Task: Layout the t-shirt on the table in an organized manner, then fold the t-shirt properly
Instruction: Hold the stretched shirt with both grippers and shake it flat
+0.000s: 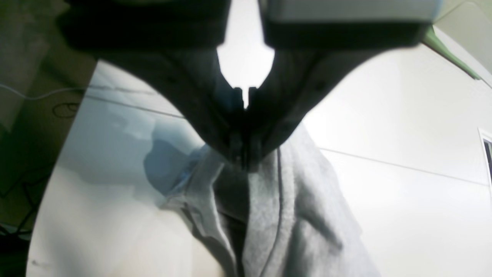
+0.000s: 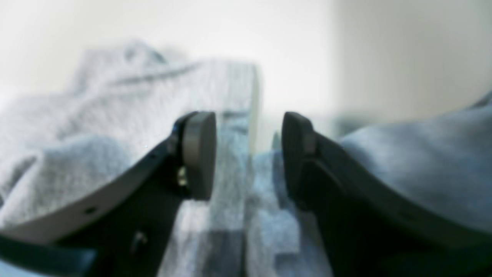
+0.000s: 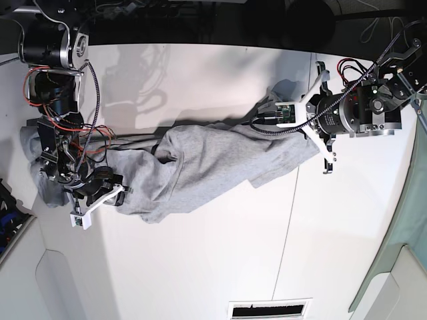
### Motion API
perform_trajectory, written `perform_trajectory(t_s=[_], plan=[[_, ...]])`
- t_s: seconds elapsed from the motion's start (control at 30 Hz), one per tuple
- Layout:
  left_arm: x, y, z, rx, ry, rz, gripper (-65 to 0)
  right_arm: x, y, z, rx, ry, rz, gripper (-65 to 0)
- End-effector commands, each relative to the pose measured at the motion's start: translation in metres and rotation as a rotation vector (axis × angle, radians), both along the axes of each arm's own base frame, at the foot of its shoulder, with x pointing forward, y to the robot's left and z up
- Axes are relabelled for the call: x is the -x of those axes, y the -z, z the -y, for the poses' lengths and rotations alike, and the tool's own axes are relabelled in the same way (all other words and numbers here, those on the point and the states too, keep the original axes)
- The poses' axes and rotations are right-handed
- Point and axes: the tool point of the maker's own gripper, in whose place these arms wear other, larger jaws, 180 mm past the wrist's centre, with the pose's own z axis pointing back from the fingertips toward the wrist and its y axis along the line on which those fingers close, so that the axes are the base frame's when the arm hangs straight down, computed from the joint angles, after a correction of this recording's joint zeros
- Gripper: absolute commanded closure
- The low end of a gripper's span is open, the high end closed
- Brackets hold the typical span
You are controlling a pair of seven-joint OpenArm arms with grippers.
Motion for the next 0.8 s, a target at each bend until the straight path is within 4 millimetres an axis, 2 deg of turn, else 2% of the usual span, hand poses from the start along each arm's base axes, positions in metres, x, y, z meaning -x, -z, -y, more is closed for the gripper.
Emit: perform_trajectory(t_s=[0.0, 0.17, 0.33, 0.4, 0.57, 0.63, 0.77], plan=[[-0.008, -0.009, -0.001, 0.009, -0.004, 0.03, 0.0, -0.021, -0.022, -0.003, -0.011, -0.012, 0.065, -27.8], [-0.007, -0.009, 0.004, 0.026, -0.008, 0.018, 0.0, -0.014, -0.007, -0.013, -0.02, -0.023, 0.028, -27.8], [-0.006, -0.009, 0.004, 0.027, -0.007, 0.018, 0.0, -0.015, -0.012, -0.036, -0.064, -0.089, 0.055, -27.2], [-0.006, -0.009, 0.004, 0.027, -0.007, 0.018, 0.0, -0.014, -0.012, -0.041, -0.071, -0.093, 0.054, -22.0], [-0.007, -0.009, 0.004, 0.027, -0.007, 0.018, 0.0, -0.019, -0.016, -0.041, -0.065, -0.09, 0.088, -0.1], [-0.007, -0.009, 0.004, 0.027, -0.008, 0.019, 0.0, -0.025, -0.023, -0.039, -0.049, -0.09, 0.137, 0.0], [-0.01, -0.011, 0.004, 0.026, -0.008, 0.027, 0.0, -0.032, -0.048, -0.048, -0.057, -0.182, 0.201, 0.0]])
